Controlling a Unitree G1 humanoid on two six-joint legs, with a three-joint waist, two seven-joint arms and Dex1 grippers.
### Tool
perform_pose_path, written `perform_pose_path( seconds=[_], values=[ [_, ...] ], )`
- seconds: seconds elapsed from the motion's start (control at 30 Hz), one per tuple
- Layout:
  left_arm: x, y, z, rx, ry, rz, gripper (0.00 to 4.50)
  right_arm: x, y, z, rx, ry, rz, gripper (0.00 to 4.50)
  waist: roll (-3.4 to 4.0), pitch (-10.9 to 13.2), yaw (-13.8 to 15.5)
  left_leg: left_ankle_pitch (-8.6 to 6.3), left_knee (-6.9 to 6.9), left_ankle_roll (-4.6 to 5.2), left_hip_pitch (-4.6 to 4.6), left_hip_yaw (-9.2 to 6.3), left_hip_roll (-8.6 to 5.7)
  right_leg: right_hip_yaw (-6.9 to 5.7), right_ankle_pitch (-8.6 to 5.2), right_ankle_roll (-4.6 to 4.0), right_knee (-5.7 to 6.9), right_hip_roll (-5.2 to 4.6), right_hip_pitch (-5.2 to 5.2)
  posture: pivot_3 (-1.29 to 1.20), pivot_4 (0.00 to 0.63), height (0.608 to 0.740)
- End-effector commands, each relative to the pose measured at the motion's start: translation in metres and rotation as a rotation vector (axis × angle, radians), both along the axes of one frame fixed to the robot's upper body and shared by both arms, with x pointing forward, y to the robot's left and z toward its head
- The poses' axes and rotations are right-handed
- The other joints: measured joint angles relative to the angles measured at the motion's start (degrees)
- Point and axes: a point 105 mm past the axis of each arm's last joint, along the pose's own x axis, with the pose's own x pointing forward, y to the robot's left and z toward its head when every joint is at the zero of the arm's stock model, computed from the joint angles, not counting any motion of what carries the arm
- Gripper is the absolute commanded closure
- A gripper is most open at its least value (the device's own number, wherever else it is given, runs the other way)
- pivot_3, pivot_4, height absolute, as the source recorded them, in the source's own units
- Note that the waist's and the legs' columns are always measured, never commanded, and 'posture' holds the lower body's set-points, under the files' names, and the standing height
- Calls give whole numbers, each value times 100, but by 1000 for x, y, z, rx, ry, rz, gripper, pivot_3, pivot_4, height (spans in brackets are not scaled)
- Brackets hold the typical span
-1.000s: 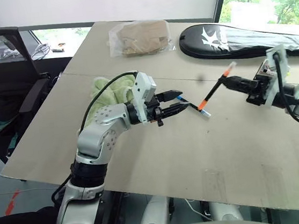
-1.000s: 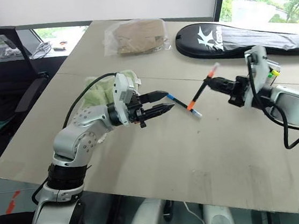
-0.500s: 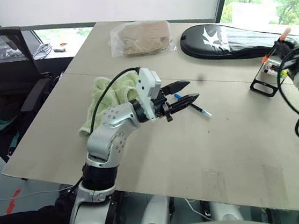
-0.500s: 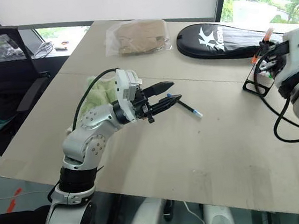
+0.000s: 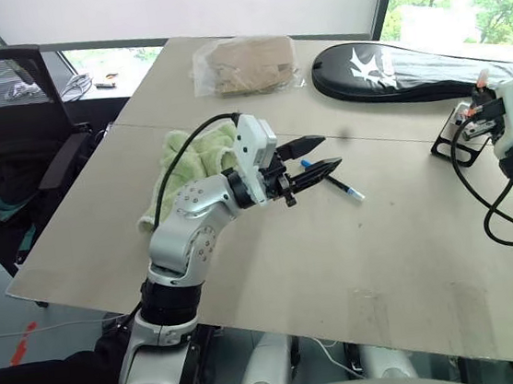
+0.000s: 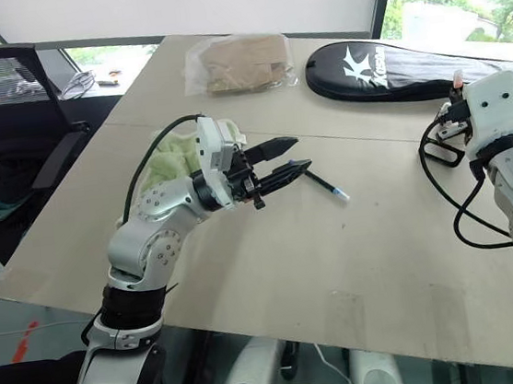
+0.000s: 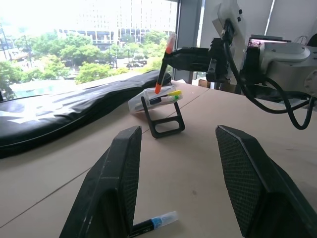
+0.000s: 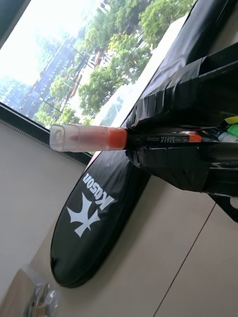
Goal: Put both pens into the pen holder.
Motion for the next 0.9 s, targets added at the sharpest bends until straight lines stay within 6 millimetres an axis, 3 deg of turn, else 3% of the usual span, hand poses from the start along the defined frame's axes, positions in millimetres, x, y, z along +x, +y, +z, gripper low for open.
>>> perform_pose_path(
  seconds=[0.03,0.23,0.27,0.33,0.37,0.5,0.53,0.6,0.7,0.8,0.9],
  values=[
    [-5,-2,14,-22,-68,-10,2069,8,-1,9,-31,-78,-21,4500,0,0,-5,0,0,0,3,0,0,0,0,0,0,0,2,0,150,740],
    [-1,1,16,-31,-71,12,2069,23,0,-9,11,-46,-25,4500,1,0,-1,0,0,-1,14,1,0,1,0,0,1,4,12,0,150,740],
    [0,2,16,-34,-67,18,2013,24,-1,-12,12,-44,-34,3782,1,0,-1,0,0,-1,14,1,0,1,0,0,1,4,12,0,150,740],
    [2,5,14,-30,-59,40,2013,22,-6,-15,12,-40,-53,3278,1,0,-1,1,0,-2,14,1,0,1,0,0,1,4,12,0,150,740],
    [5,7,13,-30,-47,55,2013,21,-8,-17,16,-36,-60,2807,1,0,-1,1,0,-2,14,1,0,1,0,0,1,5,12,0,150,740],
    [16,17,0,13,9,115,2013,15,-13,-15,26,-40,-83,754,2,-1,0,1,0,-2,15,1,0,2,0,0,2,6,12,0,150,740],
    [19,19,-4,36,10,134,2013,12,-14,-14,26,-41,-85,71,2,-1,-1,0,0,-1,16,1,0,2,0,0,3,6,12,0,150,740],
    [26,25,-10,53,78,156,2013,7,-11,-10,64,-37,-49,71,4,-2,1,0,0,-1,17,1,0,3,0,0,6,8,12,0,150,740],
    [43,38,-23,192,59,230,2013,-8,19,-8,124,38,164,71,4,-2,-9,0,0,-1,18,-2,0,2,0,1,11,10,11,0,150,740],
    [60,49,-32,360,28,197,2013,-41,54,-9,196,186,445,71,4,-1,9,-1,0,0,19,-7,1,-2,0,1,16,13,11,0,150,740],
    [69,50,-37,453,-7,107,2013,-63,69,-18,236,322,559,71,4,-2,27,-2,1,1,17,-12,1,-8,-1,1,7,4,14,0,150,740]
  ],
)
